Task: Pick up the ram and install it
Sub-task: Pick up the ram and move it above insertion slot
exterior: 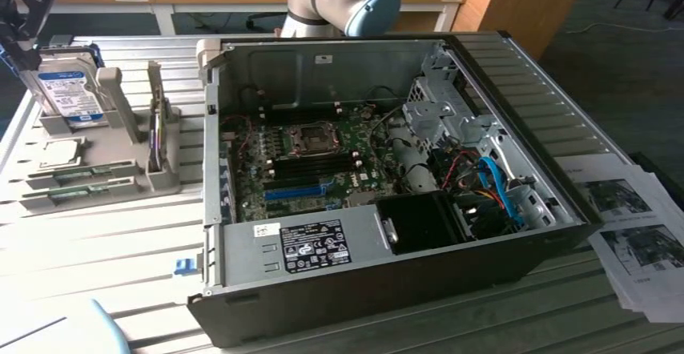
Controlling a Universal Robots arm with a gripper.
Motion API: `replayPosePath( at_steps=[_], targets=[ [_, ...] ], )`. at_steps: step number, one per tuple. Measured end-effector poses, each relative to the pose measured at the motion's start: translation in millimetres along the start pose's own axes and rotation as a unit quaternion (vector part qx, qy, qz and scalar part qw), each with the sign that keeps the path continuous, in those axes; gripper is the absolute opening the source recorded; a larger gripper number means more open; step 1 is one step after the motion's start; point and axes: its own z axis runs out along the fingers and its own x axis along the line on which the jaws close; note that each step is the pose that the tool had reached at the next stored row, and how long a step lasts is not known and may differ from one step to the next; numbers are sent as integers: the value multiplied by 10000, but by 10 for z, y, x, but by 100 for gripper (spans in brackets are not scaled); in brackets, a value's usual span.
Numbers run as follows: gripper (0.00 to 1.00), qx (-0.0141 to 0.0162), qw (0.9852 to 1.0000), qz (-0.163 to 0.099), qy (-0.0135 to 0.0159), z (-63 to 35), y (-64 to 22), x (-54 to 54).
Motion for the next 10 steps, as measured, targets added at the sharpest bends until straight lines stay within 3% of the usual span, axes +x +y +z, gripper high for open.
replayPosePath(
  at_steps=[10],
  targets=[
    [9, 6, 10000, 0, -1, 126, -5, 3]
  ],
)
